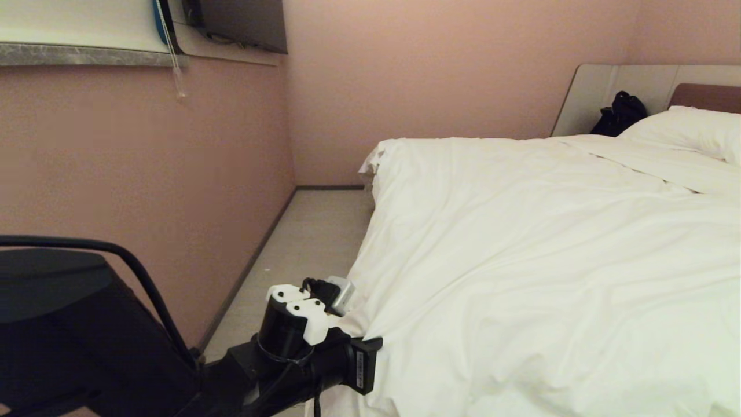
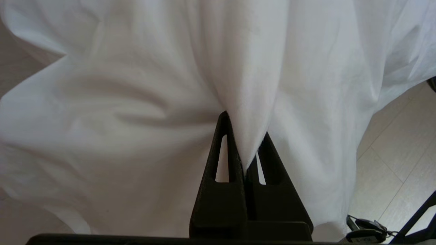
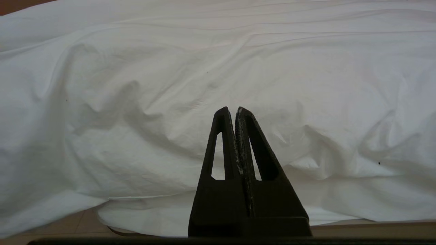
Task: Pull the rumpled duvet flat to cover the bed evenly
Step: Flatten the corners of the folded blanket
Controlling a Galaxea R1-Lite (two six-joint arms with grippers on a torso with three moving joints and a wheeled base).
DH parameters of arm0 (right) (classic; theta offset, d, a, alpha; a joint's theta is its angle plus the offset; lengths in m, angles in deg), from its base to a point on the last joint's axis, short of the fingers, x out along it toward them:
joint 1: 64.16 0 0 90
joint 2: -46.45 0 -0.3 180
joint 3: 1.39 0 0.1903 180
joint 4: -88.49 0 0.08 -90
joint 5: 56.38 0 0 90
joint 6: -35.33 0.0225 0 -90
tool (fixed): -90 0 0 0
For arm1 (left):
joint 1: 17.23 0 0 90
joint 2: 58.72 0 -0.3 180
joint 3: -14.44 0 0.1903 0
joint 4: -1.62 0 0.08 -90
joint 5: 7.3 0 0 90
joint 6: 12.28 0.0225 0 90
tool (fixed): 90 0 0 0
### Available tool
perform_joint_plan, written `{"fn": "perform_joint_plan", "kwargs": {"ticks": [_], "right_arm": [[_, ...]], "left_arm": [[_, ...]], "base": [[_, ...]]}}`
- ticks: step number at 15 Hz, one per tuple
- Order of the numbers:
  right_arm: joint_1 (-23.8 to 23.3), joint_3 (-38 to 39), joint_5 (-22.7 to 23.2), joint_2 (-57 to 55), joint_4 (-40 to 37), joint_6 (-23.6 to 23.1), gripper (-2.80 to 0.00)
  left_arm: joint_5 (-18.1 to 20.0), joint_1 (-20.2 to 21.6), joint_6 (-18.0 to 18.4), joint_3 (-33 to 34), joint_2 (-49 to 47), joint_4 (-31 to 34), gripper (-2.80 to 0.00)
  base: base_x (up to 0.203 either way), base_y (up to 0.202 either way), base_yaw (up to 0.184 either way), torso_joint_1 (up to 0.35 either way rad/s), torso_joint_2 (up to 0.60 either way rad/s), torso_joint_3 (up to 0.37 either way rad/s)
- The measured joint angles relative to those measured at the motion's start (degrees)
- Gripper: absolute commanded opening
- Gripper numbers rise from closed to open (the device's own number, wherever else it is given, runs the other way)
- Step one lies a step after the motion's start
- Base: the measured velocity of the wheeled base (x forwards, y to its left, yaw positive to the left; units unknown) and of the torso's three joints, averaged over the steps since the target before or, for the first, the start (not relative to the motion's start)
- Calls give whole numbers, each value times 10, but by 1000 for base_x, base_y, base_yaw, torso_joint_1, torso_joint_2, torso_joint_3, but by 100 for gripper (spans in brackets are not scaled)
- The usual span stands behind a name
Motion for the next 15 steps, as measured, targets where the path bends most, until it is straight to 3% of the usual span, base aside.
{"fn": "perform_joint_plan", "kwargs": {"ticks": [3, 4, 8, 11, 15], "right_arm": [[0, 0, 0, 0, 0, 0, -280], [0, 0, 0, 0, 0, 0, -280], [0, 0, 0, 0, 0, 0, -280], [0, 0, 0, 0, 0, 0, -280], [0, 0, 0, 0, 0, 0, -280]], "left_arm": [[-3, -1, 3, 0, -4, 0, -280], [-5, -1, 5, 0, -6, 0, 0], [-3, -10, -1, 8, -11, 2, 0], [-3, -42, -7, 40, -12, -1, 0], [-14, -72, -13, 86, 22, -75, 0]], "base": [[0, 0, 0, 0, 0, 0], [0, 0, 0, 0, 0, 0], [0, 0, 0, 0, 0, 0], [0, 0, 0, 0, 0, 0], [0, 0, 0, 0, 0, 0]]}}
